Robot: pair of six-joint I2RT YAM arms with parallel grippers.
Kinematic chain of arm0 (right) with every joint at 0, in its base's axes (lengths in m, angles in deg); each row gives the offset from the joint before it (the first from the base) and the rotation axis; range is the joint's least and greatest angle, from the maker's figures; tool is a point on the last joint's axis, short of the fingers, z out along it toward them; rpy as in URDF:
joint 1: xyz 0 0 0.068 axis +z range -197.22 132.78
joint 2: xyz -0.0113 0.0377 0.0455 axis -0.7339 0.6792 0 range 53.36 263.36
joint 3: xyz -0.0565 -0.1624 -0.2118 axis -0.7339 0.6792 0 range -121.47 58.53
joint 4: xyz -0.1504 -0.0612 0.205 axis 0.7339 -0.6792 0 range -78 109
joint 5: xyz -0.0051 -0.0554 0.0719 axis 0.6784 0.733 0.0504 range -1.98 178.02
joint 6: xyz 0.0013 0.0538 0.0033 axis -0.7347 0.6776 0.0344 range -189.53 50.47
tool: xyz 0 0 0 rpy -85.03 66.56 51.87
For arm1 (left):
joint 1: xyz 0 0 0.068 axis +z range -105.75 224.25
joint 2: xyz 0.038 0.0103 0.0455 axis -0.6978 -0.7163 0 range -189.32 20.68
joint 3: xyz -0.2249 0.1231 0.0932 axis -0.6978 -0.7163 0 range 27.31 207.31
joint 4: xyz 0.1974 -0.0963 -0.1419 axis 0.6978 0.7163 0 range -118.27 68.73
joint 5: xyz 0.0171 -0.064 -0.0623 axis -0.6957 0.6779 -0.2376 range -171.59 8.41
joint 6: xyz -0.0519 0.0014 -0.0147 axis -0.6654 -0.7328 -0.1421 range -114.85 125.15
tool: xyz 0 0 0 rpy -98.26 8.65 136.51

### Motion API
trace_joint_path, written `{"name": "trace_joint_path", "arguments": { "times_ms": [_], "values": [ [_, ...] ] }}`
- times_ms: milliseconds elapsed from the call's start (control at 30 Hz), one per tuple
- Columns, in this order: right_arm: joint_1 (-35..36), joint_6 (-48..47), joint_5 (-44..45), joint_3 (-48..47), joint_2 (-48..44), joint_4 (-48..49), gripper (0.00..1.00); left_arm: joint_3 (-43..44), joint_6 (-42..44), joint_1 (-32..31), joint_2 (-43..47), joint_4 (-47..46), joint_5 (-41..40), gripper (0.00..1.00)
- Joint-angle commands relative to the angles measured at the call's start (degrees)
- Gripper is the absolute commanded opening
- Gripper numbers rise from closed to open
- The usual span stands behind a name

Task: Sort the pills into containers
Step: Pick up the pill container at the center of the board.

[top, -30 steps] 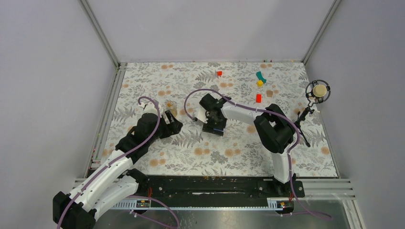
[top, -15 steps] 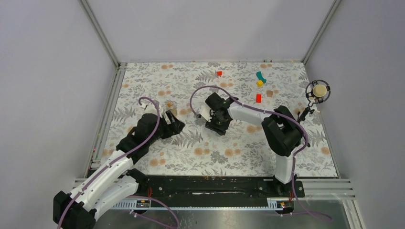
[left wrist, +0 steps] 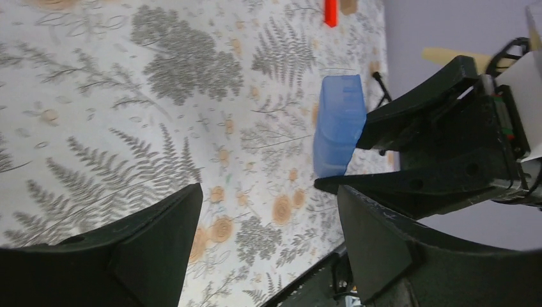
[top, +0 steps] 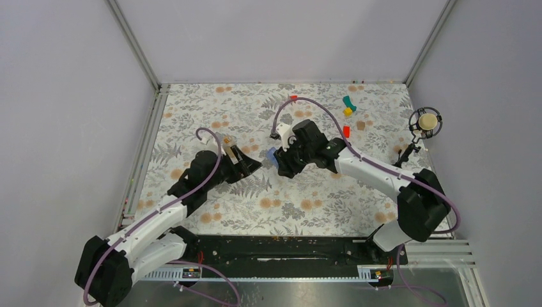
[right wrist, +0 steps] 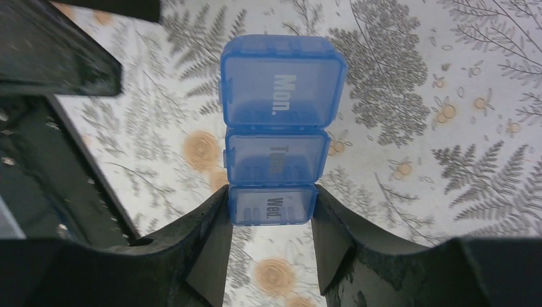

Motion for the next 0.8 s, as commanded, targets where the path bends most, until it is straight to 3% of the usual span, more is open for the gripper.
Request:
{"name": "trace_joint_path", "arguments": {
  "times_ms": [0,433,633,767],
  "values": [
    [-0.24,11.82,-6.58,3.15,-4.76,10.12,0.46,-0.64,-3.13,0.12,-0.95,-15.6,6.65,0.79],
    [-0.16,15.67,-11.17,4.84,-5.95,14.19,0.46,1.04,-1.81,-2.73,-7.83,-22.7,7.5,0.78],
    [-0.08,15.03,-13.3,3.81,-4.36,12.67,0.46,1.45,-0.49,-3.05,-9.01,-22.9,6.53,0.64],
    [0.64,14.1,-13.51,2.99,-3.14,11.15,0.47,1.34,-1.08,-3.12,-9.57,-23.55,6.04,0.62]
  ]
}}
